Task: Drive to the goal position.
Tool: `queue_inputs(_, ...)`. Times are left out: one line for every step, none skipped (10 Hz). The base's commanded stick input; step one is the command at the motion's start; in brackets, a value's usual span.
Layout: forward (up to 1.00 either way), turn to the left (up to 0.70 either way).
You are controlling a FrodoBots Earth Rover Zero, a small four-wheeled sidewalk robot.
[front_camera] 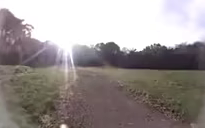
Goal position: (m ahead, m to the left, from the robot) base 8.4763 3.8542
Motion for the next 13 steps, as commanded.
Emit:
queue_inputs(0.85, 0.02)
queue_inputs(0.85, 0.00)
queue_inputs(0.85, 0.00)
queue_inputs(0.85, 0.00)
queue_inputs(0.85, 0.07)
queue_inputs(0.85, 0.29)
queue_inputs(0.85, 0.11)
queue_inputs(0.85, 0.03)
queue_inputs(0.85, 0.25)
queue_inputs(0.85, 0.30)
queue_inputs(0.85, 0.00)
queue_inputs(0.85, 0.00)
queue_inputs(0.85, 0.00)
